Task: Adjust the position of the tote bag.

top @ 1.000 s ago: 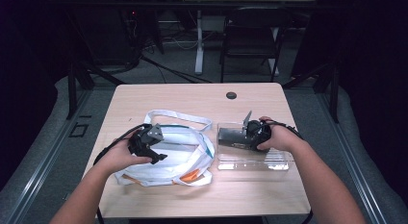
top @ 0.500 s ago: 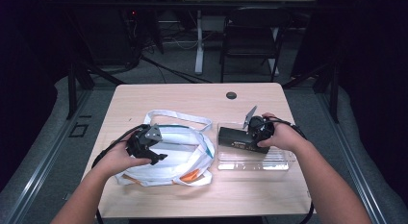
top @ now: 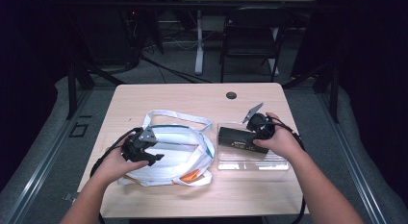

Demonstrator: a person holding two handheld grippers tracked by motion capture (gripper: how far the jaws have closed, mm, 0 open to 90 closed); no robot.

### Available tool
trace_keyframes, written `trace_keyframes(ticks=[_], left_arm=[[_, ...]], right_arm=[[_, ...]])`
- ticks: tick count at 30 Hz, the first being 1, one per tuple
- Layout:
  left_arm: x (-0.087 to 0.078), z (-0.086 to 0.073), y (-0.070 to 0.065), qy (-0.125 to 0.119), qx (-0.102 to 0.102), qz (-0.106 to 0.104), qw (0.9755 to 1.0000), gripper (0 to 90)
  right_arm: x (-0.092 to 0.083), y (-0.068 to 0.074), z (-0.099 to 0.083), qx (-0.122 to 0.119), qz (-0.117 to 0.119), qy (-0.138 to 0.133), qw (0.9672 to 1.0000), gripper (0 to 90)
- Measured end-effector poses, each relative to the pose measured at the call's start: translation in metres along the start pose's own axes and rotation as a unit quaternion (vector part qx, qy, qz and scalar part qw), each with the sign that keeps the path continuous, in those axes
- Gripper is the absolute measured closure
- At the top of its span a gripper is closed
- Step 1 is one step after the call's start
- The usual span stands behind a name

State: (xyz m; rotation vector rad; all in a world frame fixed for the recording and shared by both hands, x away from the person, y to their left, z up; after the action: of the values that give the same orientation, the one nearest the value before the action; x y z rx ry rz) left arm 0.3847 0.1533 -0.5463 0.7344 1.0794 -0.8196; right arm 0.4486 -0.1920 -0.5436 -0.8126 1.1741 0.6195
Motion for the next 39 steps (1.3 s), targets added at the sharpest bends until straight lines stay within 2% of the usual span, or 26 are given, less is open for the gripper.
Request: trace_keyframes(ticks=[2,4,8,9,11,13,14,18,20,23,27,29,31,33,39], left_arm=[[0.002,-0.001,-0.003,-0.005,-0.004,-0.011,0.9999,46.3],[0.004,-0.002,-0.005,-0.009,-0.009,-0.01,0.9999,46.6],[0.005,-0.004,-0.007,-0.016,-0.026,-0.011,0.9995,46.6],[0.005,-0.004,-0.007,-0.018,-0.028,-0.008,0.9994,46.6],[0.005,-0.005,-0.006,-0.021,-0.034,-0.005,0.9992,46.6],[0.005,-0.007,-0.006,-0.024,-0.042,-0.01,0.9988,47.3],[0.006,-0.008,-0.006,-0.022,-0.042,-0.007,0.9989,47.3],[0.006,-0.01,-0.005,-0.034,-0.048,-0.008,0.9982,48.8],[0.006,-0.011,-0.005,-0.04,-0.052,-0.015,0.9977,48.8],[0.005,-0.014,-0.004,-0.044,-0.059,-0.017,0.9972,49.7],[0.003,-0.017,-0.004,-0.042,-0.071,-0.017,0.9964,51.7],[0.001,-0.018,-0.004,-0.042,-0.08,-0.015,0.9958,52.0],[0.0,-0.017,-0.006,-0.045,-0.084,-0.009,0.9954,52.7],[0.0,-0.018,-0.007,-0.049,-0.087,-0.003,0.995,53.9],[0.0,-0.024,-0.009,-0.046,-0.097,0.005,0.9942,55.1]], right_arm=[[0.001,0.002,0.002,0.009,-0.015,-0.006,0.9998,50.7],[0.0,0.004,0.003,0.015,-0.022,-0.007,0.9996,51.0],[0.0,0.011,0.005,0.033,-0.023,-0.019,0.999,50.6],[0.0,0.013,0.006,0.041,-0.017,-0.022,0.9988,51.3],[0.0,0.014,0.004,0.045,-0.023,-0.015,0.9986,51.3],[0.0,0.016,0.006,0.06,-0.023,-0.035,0.9973,51.5],[0.0,0.016,0.005,0.059,-0.022,-0.03,0.9976,52.0],[-0.001,0.016,0.004,0.083,-0.014,-0.04,0.9956,53.3],[-0.004,0.016,0.004,0.092,-0.007,-0.057,0.9941,54.2],[-0.008,0.015,0.001,0.111,0.0,-0.066,0.9917,55.1],[-0.013,0.013,-0.003,0.123,-0.026,-0.069,0.9897,54.8],[-0.015,0.015,-0.005,0.13,-0.017,-0.076,0.9884,53.1],[-0.016,0.016,-0.008,0.133,-0.02,-0.08,0.9877,50.5],[-0.016,0.016,-0.013,0.15,-0.016,-0.074,0.9858,49.5],[-0.013,0.011,-0.027,0.18,-0.008,-0.087,0.9797,58.8]])
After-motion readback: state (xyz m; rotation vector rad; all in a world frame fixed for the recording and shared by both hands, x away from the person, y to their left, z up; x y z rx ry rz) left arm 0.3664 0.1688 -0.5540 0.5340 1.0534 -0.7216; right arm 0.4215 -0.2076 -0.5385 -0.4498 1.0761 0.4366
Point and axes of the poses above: each handheld gripper's, and its own axes: x roughly forward along the jaws, z roughly out of its top, y roughly to its left, the point moved 8 cm from there along x, roughly forward along the jaws, and after that the axes turned 15 degrees about y, right-handed, at the moved point
